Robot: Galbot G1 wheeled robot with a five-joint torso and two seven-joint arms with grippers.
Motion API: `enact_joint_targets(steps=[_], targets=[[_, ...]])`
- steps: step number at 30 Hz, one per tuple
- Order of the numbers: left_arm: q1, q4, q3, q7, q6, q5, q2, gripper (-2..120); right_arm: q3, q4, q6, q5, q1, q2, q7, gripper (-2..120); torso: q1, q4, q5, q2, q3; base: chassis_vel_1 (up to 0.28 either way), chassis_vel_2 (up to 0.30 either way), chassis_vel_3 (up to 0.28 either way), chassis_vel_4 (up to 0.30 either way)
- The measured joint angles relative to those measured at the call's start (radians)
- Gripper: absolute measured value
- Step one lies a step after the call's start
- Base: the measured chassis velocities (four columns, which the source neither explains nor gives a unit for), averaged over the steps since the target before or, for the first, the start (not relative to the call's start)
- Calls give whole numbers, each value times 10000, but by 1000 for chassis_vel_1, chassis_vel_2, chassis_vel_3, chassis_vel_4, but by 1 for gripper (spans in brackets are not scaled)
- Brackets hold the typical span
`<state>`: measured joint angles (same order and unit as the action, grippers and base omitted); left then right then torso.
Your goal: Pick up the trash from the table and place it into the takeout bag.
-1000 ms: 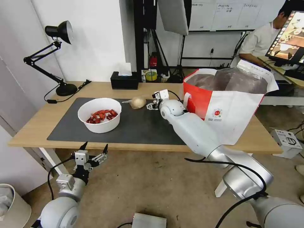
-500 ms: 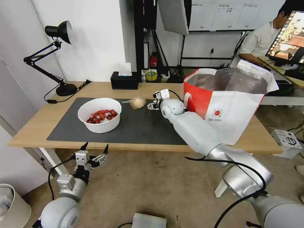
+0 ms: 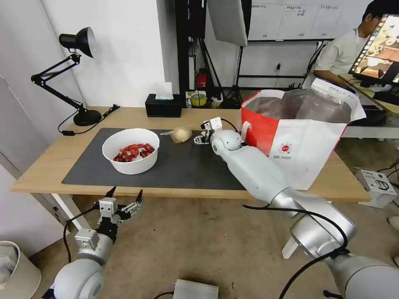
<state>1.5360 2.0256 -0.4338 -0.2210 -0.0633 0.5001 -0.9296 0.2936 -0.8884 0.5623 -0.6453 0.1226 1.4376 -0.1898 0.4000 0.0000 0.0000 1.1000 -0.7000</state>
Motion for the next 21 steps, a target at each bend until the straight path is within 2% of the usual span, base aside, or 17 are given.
enact_joint_targets(steps=[11,13,15,17,19,21], targets=[[-5,5,26,2,0,0,3,100,0,116,12,40,18,38,108,95,0,0,0,0,0,0,0,0,0],[-7,4,32,1,0,0,-5,100,0,122,20,53,53,73,110,86,0,0,0,0,0,0,0,0,0],[-7,4,35,1,0,0,-8,100,0,122,21,54,62,79,110,83,0,0,0,0,0,0,0,0,0],[-7,4,47,3,0,-7,-14,100,-9,115,25,62,107,93,110,71,0,0,0,0,0,0,0,0,0],[-7,4,49,2,0,-10,-14,100,-13,106,27,63,126,94,110,68,0,0,0,0,0,0,0,0,0],[-7,4,52,4,-1,-13,-15,100,-27,81,35,64,187,91,105,55,0,0,0,0,0,0,0,0,0]])
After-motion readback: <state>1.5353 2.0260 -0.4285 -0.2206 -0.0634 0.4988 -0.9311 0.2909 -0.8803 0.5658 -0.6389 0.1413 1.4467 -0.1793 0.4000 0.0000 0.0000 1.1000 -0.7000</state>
